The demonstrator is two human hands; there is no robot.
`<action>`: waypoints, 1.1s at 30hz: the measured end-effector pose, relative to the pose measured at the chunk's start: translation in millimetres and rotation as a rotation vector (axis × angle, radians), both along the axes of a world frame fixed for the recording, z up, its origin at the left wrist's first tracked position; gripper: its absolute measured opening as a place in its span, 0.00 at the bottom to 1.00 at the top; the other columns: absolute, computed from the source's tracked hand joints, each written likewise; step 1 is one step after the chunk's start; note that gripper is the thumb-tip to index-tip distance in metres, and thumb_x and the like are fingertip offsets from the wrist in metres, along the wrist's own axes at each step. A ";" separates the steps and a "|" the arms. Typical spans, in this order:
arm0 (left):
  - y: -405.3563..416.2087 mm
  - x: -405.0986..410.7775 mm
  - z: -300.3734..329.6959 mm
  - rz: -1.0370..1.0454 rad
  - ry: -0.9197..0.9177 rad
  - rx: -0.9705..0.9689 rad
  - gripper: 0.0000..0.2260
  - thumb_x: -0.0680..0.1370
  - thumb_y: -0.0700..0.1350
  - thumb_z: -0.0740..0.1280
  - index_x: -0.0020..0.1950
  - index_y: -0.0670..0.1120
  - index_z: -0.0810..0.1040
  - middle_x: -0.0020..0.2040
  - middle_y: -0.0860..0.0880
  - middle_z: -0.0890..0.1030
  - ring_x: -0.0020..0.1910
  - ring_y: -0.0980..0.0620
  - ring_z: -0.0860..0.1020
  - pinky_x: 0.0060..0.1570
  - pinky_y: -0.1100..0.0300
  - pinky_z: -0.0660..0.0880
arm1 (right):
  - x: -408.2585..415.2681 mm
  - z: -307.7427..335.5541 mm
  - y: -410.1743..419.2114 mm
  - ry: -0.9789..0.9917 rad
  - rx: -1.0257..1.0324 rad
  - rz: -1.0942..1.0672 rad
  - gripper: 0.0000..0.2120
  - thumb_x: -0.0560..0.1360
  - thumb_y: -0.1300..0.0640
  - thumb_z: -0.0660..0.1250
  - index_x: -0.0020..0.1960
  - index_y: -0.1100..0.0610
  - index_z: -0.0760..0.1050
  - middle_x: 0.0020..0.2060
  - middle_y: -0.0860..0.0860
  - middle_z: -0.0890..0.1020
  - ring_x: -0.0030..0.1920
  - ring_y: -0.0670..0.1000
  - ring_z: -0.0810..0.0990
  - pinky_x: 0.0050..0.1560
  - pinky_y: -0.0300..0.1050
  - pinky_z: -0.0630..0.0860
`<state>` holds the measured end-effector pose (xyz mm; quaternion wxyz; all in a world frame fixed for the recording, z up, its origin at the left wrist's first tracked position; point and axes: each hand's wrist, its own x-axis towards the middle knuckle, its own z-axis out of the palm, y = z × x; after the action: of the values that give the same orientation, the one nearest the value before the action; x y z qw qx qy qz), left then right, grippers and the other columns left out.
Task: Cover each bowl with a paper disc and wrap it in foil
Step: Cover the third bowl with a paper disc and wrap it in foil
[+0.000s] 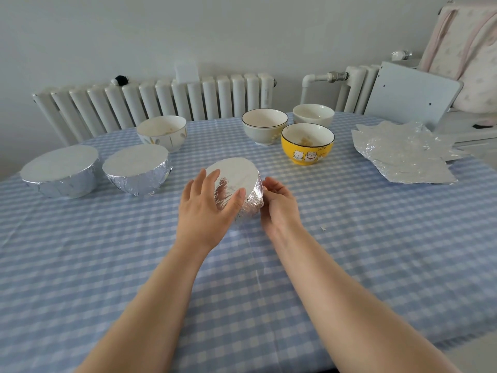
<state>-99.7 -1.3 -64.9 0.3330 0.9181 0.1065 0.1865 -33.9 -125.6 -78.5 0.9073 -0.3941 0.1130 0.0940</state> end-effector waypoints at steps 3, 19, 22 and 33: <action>0.8 0.2 -0.2 -0.001 -0.012 0.002 0.45 0.66 0.76 0.48 0.77 0.52 0.62 0.79 0.50 0.59 0.78 0.47 0.54 0.76 0.49 0.54 | 0.4 -0.6 -1.6 -0.004 -0.028 -0.026 0.14 0.77 0.75 0.59 0.56 0.63 0.75 0.44 0.56 0.79 0.39 0.52 0.79 0.40 0.42 0.80; -15.5 5.6 7.5 -0.057 0.062 0.228 0.50 0.64 0.78 0.49 0.80 0.52 0.54 0.81 0.49 0.54 0.79 0.43 0.48 0.76 0.47 0.50 | 11.4 0.8 -24.3 0.024 -0.494 0.065 0.05 0.78 0.63 0.66 0.52 0.60 0.79 0.48 0.59 0.85 0.48 0.60 0.84 0.52 0.57 0.81; -13.6 5.1 9.2 -0.077 -0.001 0.141 0.49 0.63 0.77 0.53 0.79 0.52 0.57 0.81 0.50 0.52 0.80 0.45 0.46 0.76 0.47 0.50 | 10.1 2.3 -33.0 0.002 -0.531 -0.051 0.05 0.80 0.65 0.62 0.51 0.57 0.75 0.46 0.54 0.81 0.39 0.49 0.79 0.44 0.43 0.79; 23.2 2.0 -5.6 -0.292 0.075 -0.456 0.62 0.60 0.65 0.79 0.81 0.53 0.42 0.79 0.52 0.57 0.75 0.57 0.60 0.68 0.61 0.61 | -35.9 3.2 -34.2 -0.222 -0.734 -0.049 0.05 0.80 0.50 0.63 0.50 0.50 0.76 0.46 0.43 0.82 0.50 0.43 0.80 0.49 0.39 0.75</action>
<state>-97.7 21.9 -70.5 0.5504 0.8313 0.0244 0.0736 -69.8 -159.7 -75.4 0.7145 -0.6977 0.0494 -0.0178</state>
